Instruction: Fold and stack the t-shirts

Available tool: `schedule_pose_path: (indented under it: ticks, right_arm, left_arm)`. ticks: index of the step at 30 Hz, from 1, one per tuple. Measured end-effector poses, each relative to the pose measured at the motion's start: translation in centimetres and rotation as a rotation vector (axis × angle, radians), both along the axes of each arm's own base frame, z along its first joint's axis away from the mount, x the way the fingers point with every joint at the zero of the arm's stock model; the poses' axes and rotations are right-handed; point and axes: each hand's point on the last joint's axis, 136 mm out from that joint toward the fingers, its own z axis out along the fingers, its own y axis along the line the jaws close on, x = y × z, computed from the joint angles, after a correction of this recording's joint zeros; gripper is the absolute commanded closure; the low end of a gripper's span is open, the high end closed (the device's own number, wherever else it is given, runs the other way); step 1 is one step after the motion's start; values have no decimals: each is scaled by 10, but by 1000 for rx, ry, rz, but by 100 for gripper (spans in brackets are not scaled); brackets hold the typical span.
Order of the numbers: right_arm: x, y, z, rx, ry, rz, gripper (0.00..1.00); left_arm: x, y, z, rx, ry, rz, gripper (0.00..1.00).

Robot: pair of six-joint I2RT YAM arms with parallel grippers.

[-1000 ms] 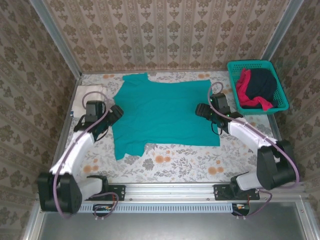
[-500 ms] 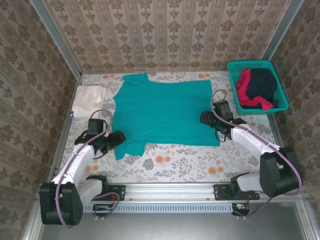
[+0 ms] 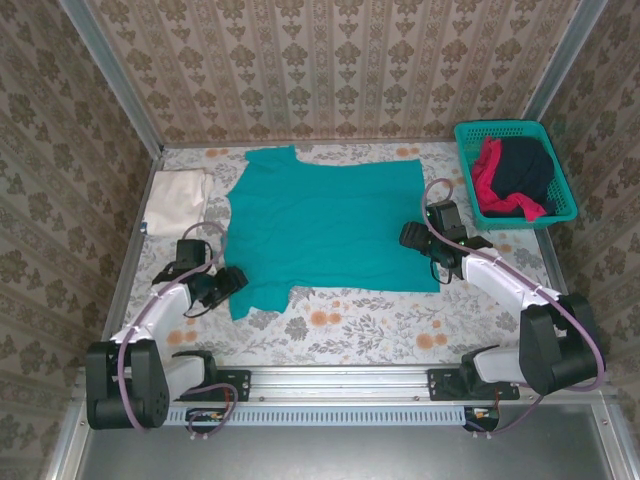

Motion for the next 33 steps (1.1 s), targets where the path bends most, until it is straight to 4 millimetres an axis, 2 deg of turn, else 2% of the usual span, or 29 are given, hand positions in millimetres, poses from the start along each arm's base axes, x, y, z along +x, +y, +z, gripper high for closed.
schedule_pose_path:
  ticks: [7,13,18,22,26,29,33]
  right_arm:
    - [0,0,0,2,0,-2,20]
    - [0,0,-1,2,2,-3,20]
    - [-2,0,2,6,-5,-6,20]
    - [-8,-4,9,18,-24,-32,20]
    - [-28,-18,12,11,-15,-104,22]
    - [-48,-28,7,8,29,-169,27]
    - [-77,-37,-12,9,119,-228,41]
  left_arm:
    - [10,0,0,-3,-30,1,59]
    - [10,1,-6,-5,-26,11,72]
    - [9,1,-11,-9,-4,24,100]
    - [9,1,-12,-8,-2,25,100]
    - [8,2,-8,-11,-9,34,100]
    - [9,3,0,-16,-35,45,100]
    - [9,3,6,-20,-55,50,100]
